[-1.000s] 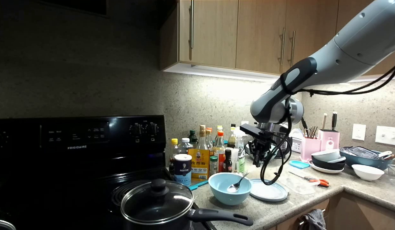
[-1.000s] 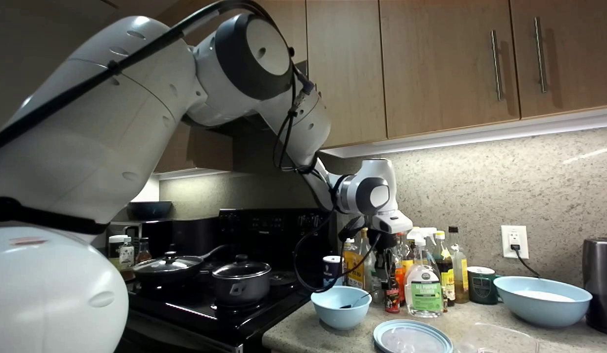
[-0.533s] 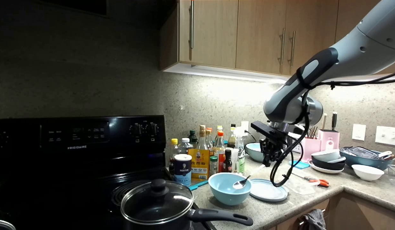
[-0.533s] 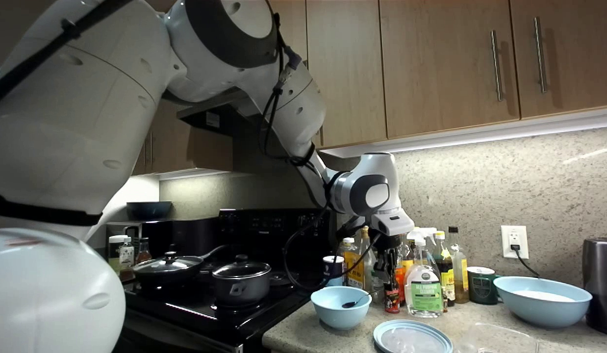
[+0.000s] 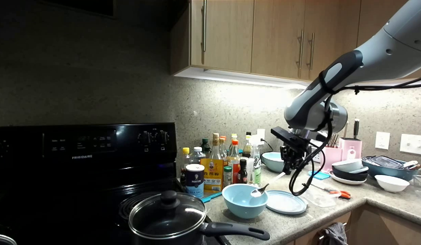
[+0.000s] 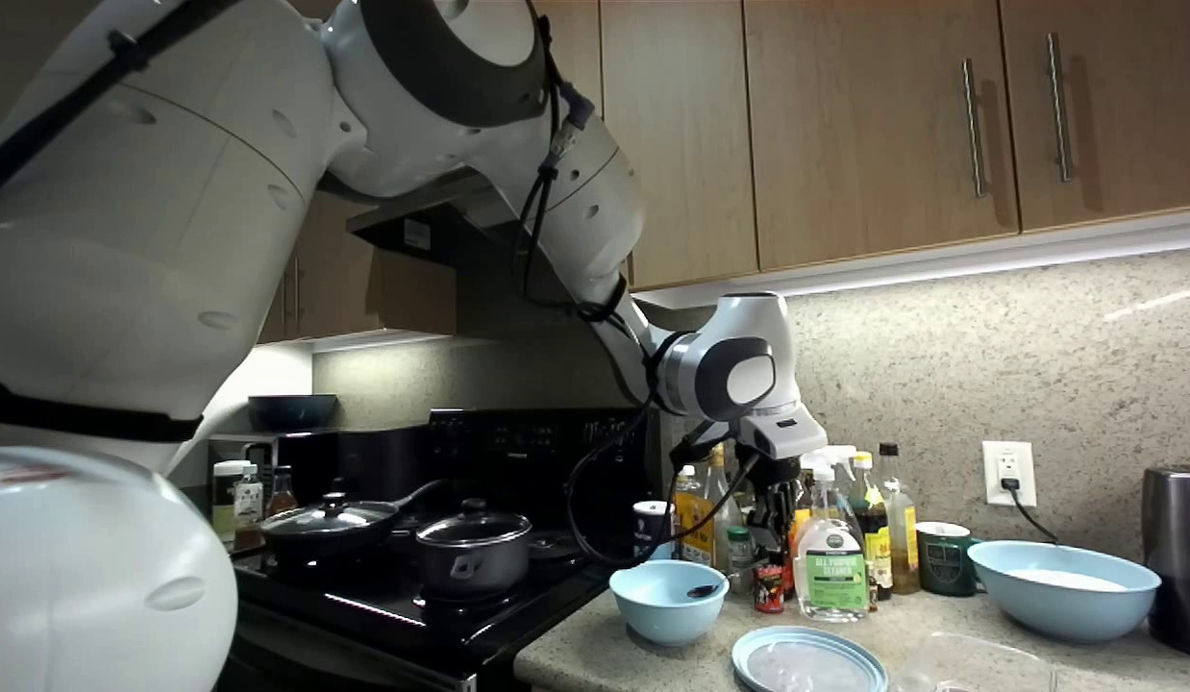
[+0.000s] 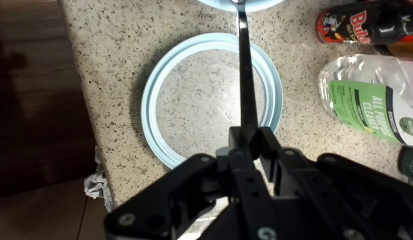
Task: Put the spoon on the blue plate
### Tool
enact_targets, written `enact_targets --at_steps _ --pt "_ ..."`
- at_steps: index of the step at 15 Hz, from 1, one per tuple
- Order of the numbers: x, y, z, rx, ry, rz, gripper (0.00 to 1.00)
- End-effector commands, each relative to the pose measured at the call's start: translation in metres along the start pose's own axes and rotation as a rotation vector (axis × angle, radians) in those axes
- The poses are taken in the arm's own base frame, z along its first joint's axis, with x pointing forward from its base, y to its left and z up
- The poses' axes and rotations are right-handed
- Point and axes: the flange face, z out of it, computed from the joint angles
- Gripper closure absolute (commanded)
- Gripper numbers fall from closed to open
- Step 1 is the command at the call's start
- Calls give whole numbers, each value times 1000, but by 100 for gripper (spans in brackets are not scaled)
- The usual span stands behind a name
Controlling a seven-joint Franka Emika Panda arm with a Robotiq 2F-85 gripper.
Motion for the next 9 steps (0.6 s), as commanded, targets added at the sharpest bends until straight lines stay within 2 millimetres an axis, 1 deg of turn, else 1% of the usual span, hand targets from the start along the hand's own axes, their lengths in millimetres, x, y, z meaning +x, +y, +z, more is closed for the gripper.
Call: enact_targets --at_steps 1,5,7,9 --pt "23 5 -13 53 -2 112 96" --pt "47 9 -11 57 -8 200 96" --pt "55 11 -10 54 -6 243 96" --pt "61 12 -4 33 -1 280 96"
